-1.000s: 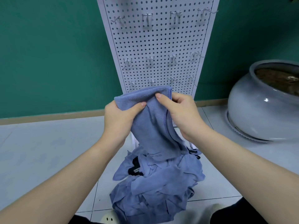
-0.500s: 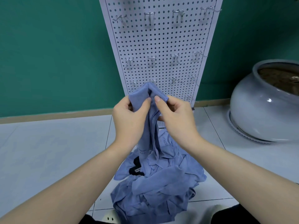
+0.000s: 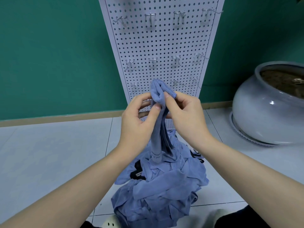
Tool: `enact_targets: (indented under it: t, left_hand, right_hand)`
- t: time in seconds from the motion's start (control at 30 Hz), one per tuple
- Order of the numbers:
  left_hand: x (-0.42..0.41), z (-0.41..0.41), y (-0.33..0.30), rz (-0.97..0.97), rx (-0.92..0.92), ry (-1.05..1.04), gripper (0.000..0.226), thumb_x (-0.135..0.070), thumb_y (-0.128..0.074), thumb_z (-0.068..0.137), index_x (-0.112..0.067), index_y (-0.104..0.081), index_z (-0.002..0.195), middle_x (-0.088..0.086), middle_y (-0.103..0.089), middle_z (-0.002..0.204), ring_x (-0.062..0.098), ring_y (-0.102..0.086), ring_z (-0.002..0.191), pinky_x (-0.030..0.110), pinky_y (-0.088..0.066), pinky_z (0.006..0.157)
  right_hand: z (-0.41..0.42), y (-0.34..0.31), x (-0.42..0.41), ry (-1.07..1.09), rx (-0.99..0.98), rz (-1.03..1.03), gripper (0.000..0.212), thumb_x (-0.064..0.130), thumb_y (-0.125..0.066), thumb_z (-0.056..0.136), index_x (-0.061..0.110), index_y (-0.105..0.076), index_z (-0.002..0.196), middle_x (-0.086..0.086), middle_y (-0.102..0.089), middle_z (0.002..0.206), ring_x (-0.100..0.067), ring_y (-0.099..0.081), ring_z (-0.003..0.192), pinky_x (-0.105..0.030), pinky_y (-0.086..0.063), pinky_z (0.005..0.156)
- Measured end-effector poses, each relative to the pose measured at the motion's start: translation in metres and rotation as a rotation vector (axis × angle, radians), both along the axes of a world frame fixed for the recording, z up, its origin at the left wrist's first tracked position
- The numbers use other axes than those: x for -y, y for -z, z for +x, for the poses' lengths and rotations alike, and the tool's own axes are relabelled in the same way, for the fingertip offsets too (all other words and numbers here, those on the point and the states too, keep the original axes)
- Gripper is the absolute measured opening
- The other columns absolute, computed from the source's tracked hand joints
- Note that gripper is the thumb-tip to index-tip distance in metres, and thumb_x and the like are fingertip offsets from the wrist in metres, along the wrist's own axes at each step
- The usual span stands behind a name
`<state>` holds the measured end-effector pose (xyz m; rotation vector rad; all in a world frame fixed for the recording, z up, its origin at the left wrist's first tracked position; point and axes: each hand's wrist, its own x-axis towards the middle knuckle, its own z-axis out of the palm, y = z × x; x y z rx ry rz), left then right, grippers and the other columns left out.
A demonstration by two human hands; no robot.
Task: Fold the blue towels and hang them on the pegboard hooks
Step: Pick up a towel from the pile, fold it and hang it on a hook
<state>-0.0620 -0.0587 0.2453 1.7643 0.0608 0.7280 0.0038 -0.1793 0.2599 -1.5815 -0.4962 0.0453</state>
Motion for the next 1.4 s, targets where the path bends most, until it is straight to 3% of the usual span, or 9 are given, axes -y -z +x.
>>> enact_targets:
  t: [0.1,0.2,0.27,0.47,0.63,0.8,0.93,1.1,1.4]
  left_hand:
    - [-0.001,0.0,-0.002,-0.026,0.006,-0.006,0.018,-0.022,-0.068,0.096,-0.032,-0.063,0.11,-0.011,-0.07,0.111,0.015,-0.069,0.109,0.046,-0.057,0.096]
    - [-0.006,0.001,-0.001,-0.043,-0.004,-0.008,0.019,-0.024,-0.071,0.093,-0.03,-0.061,0.108,-0.01,-0.07,0.11,0.023,-0.069,0.107,0.048,-0.056,0.095]
    - [-0.008,0.002,0.0,-0.045,-0.022,-0.015,0.024,-0.017,-0.073,0.089,-0.028,-0.059,0.106,-0.009,-0.069,0.109,0.023,-0.069,0.104,0.044,-0.056,0.09]
    - [-0.017,0.002,-0.003,-0.158,-0.192,0.149,0.066,-0.016,-0.091,0.073,-0.018,-0.051,0.125,0.003,-0.074,0.118,0.019,-0.073,0.108,0.03,-0.058,0.089]
    - [-0.02,0.001,0.008,-0.182,-0.409,0.342,0.049,-0.022,-0.084,0.071,-0.011,-0.07,0.117,0.001,-0.078,0.114,0.018,-0.073,0.11,0.03,-0.058,0.091]
    - [-0.009,0.005,0.011,-0.258,-0.391,0.258,0.034,-0.01,-0.083,0.08,-0.008,-0.074,0.112,0.0,-0.079,0.108,0.015,-0.075,0.104,0.025,-0.059,0.085]
    - [0.0,0.004,0.023,-0.259,-0.467,0.226,0.027,-0.01,-0.083,0.082,-0.012,-0.075,0.107,0.001,-0.08,0.106,0.019,-0.075,0.102,0.035,-0.059,0.092]
    - [0.011,-0.003,0.036,-0.195,-0.626,0.303,0.028,-0.021,-0.085,0.085,-0.016,-0.076,0.111,-0.002,-0.08,0.106,0.019,-0.075,0.102,0.045,-0.057,0.099]
    - [-0.002,-0.004,0.022,-0.205,-0.639,0.545,0.036,-0.019,-0.072,0.088,-0.011,-0.067,0.123,0.012,-0.075,0.118,0.033,-0.071,0.111,0.048,-0.054,0.102]
  right_hand:
    - [-0.002,-0.001,0.0,-0.058,0.034,-0.023,0.044,0.052,-0.056,0.095,0.013,-0.076,0.094,-0.027,-0.068,0.086,-0.046,-0.062,0.081,-0.066,-0.055,0.076]
    - [-0.006,-0.004,0.003,-0.137,0.075,-0.067,0.017,0.036,-0.069,0.097,0.021,-0.077,0.093,0.005,-0.072,0.075,-0.011,-0.064,0.071,-0.032,-0.057,0.072]
    - [-0.007,-0.005,0.004,-0.156,0.103,-0.1,0.006,0.023,-0.074,0.094,0.02,-0.077,0.097,0.003,-0.075,0.082,-0.005,-0.064,0.074,-0.022,-0.052,0.07]
    - [0.005,-0.012,0.006,-0.124,0.036,-0.04,0.017,0.017,-0.064,0.101,0.008,-0.075,0.094,0.0,-0.062,0.074,-0.007,-0.052,0.069,-0.026,-0.042,0.063]
    - [0.012,-0.025,0.01,-0.231,0.014,0.036,0.022,0.023,-0.062,0.101,0.006,-0.074,0.106,-0.02,-0.074,0.099,-0.013,-0.062,0.089,-0.036,-0.051,0.083]
    - [0.016,-0.036,0.01,-0.303,-0.098,0.179,0.026,0.027,-0.059,0.096,0.008,-0.072,0.108,-0.011,-0.071,0.102,-0.019,-0.064,0.098,-0.04,-0.052,0.09]
    - [0.023,-0.051,0.017,-0.3,-0.169,0.333,0.019,0.02,-0.056,0.102,0.009,-0.069,0.111,-0.011,-0.07,0.11,-0.023,-0.065,0.109,-0.044,-0.051,0.104]
    - [0.04,-0.066,0.033,-0.187,-0.245,0.442,0.025,0.019,-0.052,0.108,0.002,-0.065,0.12,-0.017,-0.071,0.115,-0.035,-0.067,0.121,-0.044,-0.055,0.105]
    - [0.091,-0.038,0.065,0.158,-0.442,0.372,0.027,0.028,-0.059,0.105,0.01,-0.07,0.121,-0.01,-0.078,0.11,-0.026,-0.076,0.104,-0.044,-0.062,0.09]
